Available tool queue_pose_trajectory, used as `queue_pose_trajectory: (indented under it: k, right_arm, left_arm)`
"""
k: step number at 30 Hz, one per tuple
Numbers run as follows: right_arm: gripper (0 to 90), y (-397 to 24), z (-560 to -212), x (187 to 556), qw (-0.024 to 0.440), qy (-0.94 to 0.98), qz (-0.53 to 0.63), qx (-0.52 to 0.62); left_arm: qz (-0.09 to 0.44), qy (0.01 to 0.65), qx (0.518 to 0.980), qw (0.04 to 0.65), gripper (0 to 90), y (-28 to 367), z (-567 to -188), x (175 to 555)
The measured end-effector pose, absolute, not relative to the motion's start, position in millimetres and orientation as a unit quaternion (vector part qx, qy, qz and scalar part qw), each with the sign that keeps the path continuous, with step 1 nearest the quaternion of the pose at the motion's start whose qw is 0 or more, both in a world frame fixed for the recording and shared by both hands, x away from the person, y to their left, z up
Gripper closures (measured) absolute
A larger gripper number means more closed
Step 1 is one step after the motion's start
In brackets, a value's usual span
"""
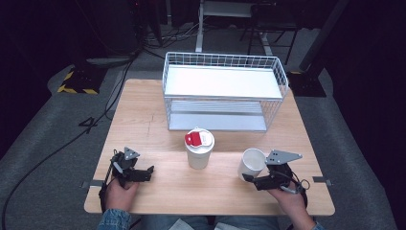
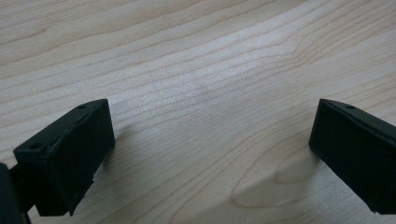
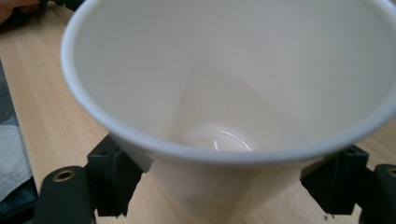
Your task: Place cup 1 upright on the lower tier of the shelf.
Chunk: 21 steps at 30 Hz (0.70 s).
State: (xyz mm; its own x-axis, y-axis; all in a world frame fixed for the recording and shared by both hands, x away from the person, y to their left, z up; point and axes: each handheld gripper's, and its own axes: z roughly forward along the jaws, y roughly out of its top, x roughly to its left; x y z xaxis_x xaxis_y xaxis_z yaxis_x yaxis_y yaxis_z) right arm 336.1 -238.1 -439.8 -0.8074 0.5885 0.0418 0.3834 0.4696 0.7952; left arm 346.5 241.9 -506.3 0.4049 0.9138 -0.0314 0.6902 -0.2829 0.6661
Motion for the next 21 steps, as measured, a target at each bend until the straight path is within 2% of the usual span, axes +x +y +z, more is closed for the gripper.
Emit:
queue_pose_trajectory:
  k: [21]
  right_arm:
    - [23.0,-212,-415,400,0.125,0.842,0.429,0.304]
  left_arm:
    - [0.182,0.513,0.78,0.306,0.6,242,-506,347]
